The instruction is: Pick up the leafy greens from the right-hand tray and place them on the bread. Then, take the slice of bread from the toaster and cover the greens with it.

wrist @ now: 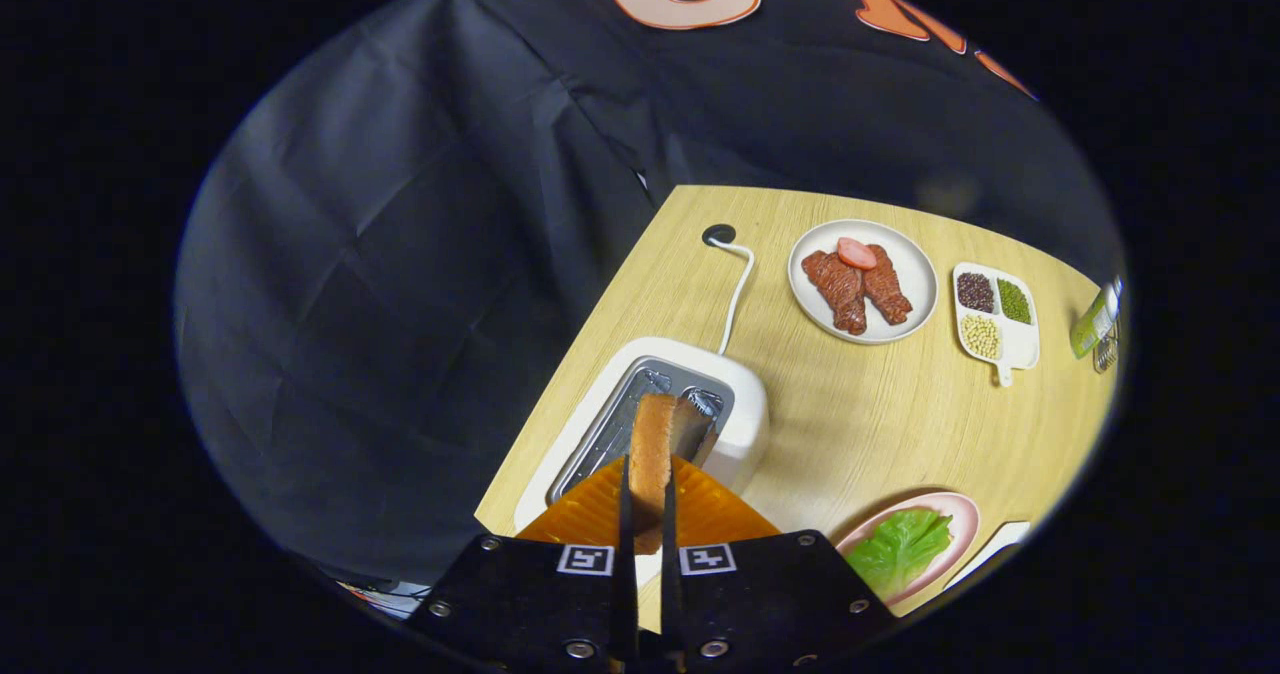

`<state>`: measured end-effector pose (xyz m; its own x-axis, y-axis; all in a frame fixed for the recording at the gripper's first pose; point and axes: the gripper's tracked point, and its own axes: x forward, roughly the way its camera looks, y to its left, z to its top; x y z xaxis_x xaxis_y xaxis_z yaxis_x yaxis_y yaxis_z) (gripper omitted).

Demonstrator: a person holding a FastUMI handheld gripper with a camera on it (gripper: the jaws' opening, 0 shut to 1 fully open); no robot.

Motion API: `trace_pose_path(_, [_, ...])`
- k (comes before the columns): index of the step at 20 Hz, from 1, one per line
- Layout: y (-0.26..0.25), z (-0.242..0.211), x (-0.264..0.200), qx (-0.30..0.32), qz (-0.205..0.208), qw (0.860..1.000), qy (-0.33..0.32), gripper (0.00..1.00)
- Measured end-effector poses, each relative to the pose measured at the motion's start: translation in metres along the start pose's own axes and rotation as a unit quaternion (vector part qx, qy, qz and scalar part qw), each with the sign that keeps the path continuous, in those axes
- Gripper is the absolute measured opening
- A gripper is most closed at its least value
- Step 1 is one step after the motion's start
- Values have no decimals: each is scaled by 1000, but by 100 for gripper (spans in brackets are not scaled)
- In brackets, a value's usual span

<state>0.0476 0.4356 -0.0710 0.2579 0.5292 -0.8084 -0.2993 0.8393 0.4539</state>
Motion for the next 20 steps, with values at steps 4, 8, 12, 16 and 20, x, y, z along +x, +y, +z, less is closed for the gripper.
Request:
trace_pose_path(4, [4,8,-28,-2,21,999,-40,9])
trace_pose_path(8, [-3,18,-58,2,42,996,-77,9])
trace_pose_path(12, [-23,14,-78,17,50,994,-95,9])
trace_pose_path(16, [-50,0,-86,37,52,993,-95,10])
trace_pose_path(20, [-76,-14,-88,49,52,993,-96,9])
